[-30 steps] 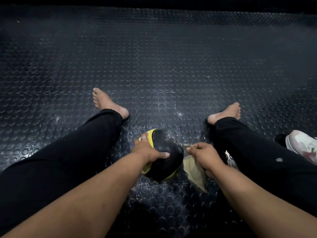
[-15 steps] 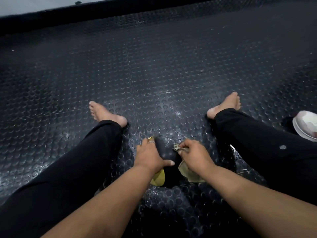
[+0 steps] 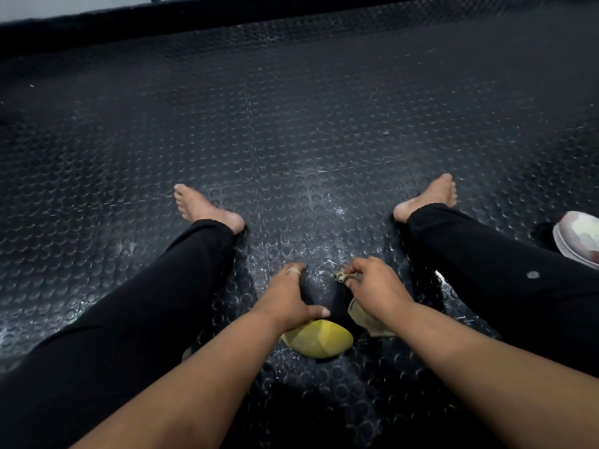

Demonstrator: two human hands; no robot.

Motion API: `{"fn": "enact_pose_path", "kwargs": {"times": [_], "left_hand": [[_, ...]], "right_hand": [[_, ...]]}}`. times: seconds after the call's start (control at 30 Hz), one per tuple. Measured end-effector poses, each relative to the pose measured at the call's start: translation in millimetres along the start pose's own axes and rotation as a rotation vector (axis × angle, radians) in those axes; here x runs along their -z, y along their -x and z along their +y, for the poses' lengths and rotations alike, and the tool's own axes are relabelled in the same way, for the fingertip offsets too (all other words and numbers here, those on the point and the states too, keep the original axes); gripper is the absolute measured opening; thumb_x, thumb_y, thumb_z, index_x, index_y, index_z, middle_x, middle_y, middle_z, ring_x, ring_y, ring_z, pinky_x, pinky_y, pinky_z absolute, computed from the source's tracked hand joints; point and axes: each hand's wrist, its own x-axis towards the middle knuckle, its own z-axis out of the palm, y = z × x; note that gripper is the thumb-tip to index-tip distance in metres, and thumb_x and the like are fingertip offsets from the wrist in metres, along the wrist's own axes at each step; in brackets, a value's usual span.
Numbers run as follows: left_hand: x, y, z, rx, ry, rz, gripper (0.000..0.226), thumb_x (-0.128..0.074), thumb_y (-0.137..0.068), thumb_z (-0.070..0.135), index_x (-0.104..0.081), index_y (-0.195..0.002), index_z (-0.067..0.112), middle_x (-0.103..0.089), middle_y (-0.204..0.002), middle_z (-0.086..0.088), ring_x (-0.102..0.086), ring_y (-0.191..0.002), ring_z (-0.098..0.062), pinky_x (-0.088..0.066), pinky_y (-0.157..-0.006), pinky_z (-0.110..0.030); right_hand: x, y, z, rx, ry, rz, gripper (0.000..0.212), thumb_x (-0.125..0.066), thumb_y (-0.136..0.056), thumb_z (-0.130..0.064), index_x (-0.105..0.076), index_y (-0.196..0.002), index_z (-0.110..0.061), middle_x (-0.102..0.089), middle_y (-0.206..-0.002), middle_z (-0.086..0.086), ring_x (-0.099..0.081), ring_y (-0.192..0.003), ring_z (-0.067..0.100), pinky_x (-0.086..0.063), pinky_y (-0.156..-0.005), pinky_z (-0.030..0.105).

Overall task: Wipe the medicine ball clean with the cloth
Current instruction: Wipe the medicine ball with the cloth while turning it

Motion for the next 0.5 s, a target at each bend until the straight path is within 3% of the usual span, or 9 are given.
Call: {"fn": "enact_pose_path", "kwargs": {"times": [0.13, 0.27, 0.5], "left_hand": [[-12, 3, 0, -0.010, 0.000, -0.010, 0.115, -0.085, -0.069, 0.043, -0.015, -0.156, 0.020, -0.012, -0.163, -0.002, -0.012, -0.149, -0.020, -0.015, -0.122, -0.035], [-16, 1, 8, 0.028, 0.010, -0.011, 0.112, -0.083, -0.072, 0.041, -0.013, -0.156, 0.020, -0.007, -0.164, 0.000, -0.007, -0.150, -0.022, -0.018, -0.121, -0.042], [-14, -13, 31, 0.061, -0.083, -0.033, 0.104, -0.073, -0.082, 0.048, -0.009, -0.156, 0.016, -0.004, -0.164, -0.006, -0.009, -0.149, -0.033, -0.021, -0.119, -0.044]], "right_hand": [[-6, 13, -2, 0.076, 0.007, 0.004, 0.020, -0.062, -0.087, -0.022, -0.065, -0.107, -0.019, -0.055, -0.109, 0.003, -0.054, -0.104, 0.020, -0.039, -0.087, 0.025], [-14, 22, 0, 0.180, -0.025, -0.014, 0.017, -0.064, -0.085, -0.020, -0.065, -0.102, -0.019, -0.053, -0.100, -0.003, -0.055, -0.097, 0.018, -0.042, -0.084, 0.025], [-3, -9, 5, 0.040, -0.035, 0.091, 0.017, -0.060, -0.089, -0.019, -0.068, -0.103, -0.013, -0.055, -0.100, 0.006, -0.057, -0.097, 0.027, -0.043, -0.085, 0.030]]}}
